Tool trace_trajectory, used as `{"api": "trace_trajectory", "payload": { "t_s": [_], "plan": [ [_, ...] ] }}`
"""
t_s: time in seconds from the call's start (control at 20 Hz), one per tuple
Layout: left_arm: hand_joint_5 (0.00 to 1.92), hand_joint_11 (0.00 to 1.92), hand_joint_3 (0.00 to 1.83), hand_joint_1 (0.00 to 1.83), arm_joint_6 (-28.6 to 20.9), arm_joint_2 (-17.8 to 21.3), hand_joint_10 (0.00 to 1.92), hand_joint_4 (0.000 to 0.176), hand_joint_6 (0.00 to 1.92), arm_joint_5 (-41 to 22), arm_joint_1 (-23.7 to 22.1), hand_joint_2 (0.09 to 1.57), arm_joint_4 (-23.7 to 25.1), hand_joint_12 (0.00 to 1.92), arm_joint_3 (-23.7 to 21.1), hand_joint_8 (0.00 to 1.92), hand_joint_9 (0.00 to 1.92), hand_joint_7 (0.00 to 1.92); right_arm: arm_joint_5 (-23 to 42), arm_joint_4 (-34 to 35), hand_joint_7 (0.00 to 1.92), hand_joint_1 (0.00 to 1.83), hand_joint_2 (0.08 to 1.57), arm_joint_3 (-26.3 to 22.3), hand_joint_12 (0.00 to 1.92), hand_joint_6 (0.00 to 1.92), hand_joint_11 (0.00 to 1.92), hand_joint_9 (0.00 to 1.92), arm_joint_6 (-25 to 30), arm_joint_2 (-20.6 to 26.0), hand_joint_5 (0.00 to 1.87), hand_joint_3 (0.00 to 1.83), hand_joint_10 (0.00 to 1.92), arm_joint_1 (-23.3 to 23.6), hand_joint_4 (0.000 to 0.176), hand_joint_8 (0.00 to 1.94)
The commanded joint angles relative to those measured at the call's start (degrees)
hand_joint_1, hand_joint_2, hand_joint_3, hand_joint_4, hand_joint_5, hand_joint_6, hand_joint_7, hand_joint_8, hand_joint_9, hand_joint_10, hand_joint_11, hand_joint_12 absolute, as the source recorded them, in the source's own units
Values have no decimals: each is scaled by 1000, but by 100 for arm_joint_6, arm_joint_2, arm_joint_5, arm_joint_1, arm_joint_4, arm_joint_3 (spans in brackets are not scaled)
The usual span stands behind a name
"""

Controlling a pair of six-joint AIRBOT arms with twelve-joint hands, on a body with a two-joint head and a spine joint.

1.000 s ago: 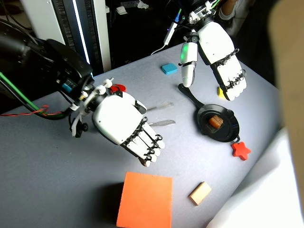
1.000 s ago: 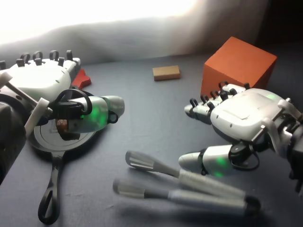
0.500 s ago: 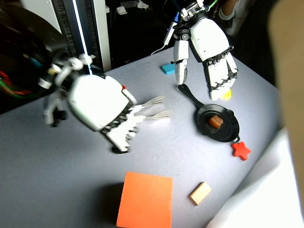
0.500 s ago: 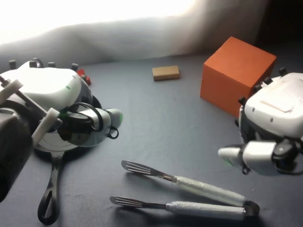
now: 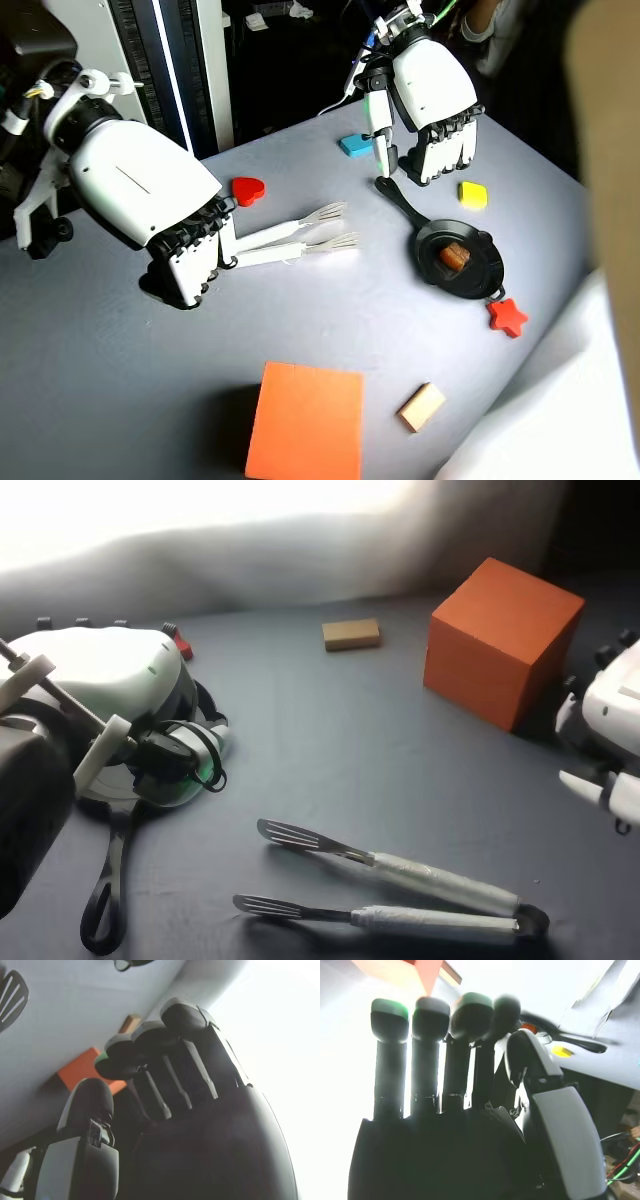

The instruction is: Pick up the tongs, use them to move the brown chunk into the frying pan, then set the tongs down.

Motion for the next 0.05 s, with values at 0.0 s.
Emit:
{"api": "trace_trajectory", "payload": {
  "t_s": [0.0],
  "plan": [
    [589, 746, 40, 690, -37, 23, 1921, 44, 1742, -170, -42, 1395, 524, 1921, -21, 1811, 914, 968, 165, -267, 1124, 931, 1437, -30, 1921, 1661, 903, 1041, -19, 53, 614, 0, 1795, 87, 0, 1535]
  ]
}}
